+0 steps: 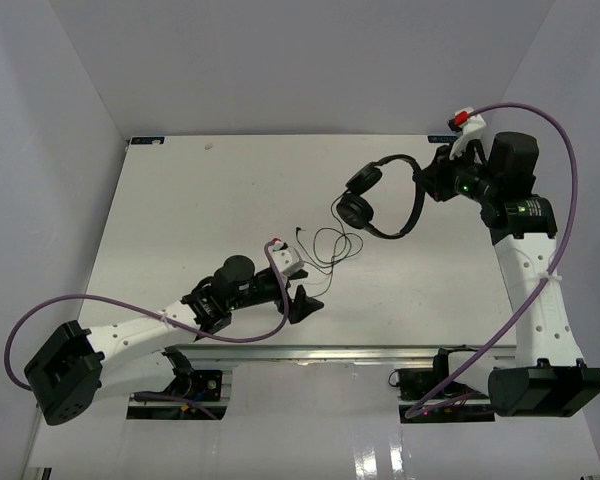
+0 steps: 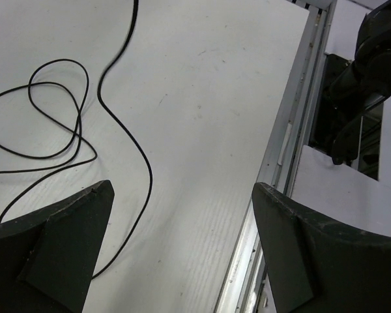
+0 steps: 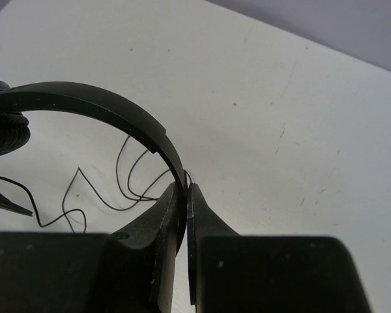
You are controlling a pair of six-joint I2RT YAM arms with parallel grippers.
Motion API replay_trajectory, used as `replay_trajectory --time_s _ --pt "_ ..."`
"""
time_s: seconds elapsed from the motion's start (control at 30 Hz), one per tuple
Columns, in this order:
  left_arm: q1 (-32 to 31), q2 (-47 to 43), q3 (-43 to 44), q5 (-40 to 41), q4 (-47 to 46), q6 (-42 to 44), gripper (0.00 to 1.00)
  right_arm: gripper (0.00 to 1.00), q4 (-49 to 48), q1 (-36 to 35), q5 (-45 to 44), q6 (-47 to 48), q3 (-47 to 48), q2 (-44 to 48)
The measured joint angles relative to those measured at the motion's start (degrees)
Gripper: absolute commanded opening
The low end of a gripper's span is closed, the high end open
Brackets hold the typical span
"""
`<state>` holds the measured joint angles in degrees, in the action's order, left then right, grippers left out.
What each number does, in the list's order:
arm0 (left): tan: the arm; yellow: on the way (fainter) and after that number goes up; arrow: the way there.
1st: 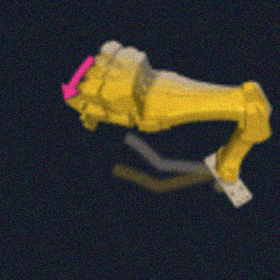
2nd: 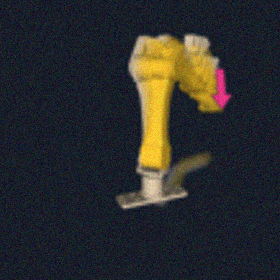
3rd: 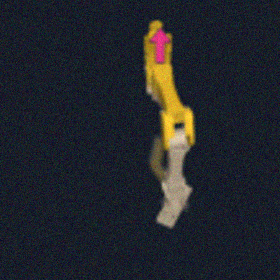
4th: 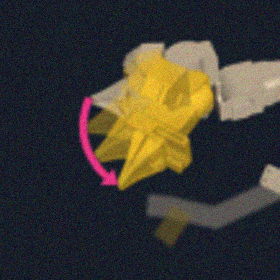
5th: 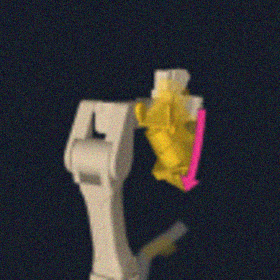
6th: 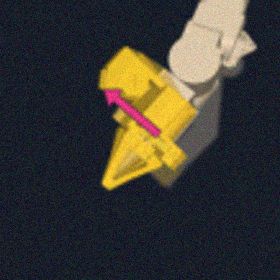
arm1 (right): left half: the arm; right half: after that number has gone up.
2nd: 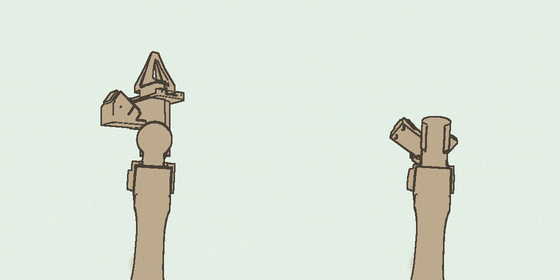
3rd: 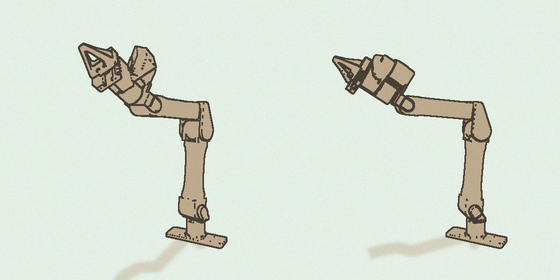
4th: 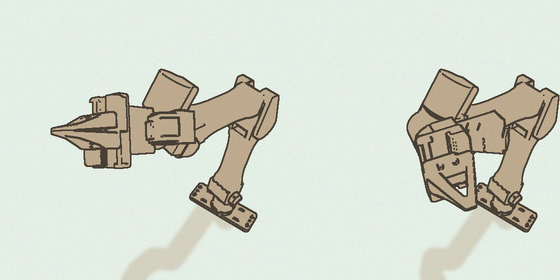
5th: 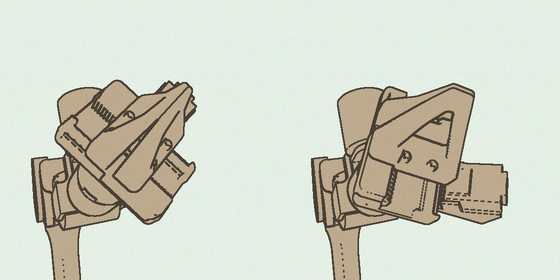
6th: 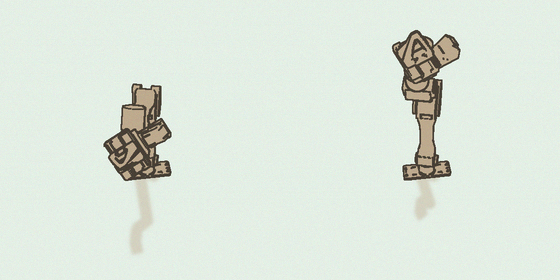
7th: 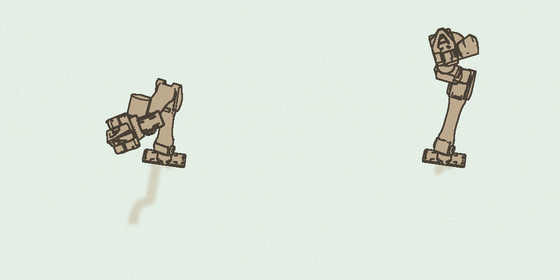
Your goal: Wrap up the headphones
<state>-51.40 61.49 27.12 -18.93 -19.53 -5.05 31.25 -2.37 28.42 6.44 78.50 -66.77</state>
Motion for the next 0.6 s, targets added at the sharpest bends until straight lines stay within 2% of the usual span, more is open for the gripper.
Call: replay_trajectory --time_s 0.3,0.5,0.6 --pt "0.0 0.6 -4.3 2.0 -9.4 3.3 0.98 0.08 0.8 0.0 3.9 -3.8 7.8 1.4" --pt "-0.1 6.6 -3.8 1.7 -15.6 3.8 0.98 0.08 0.7 0.0 6.1 -7.2 12.9 0.6" --pt "-0.1 10.3 -2.7 1.4 -17.5 3.7 0.94 0.08 0.8 0.0 6.6 -8.2 13.9 0.6"
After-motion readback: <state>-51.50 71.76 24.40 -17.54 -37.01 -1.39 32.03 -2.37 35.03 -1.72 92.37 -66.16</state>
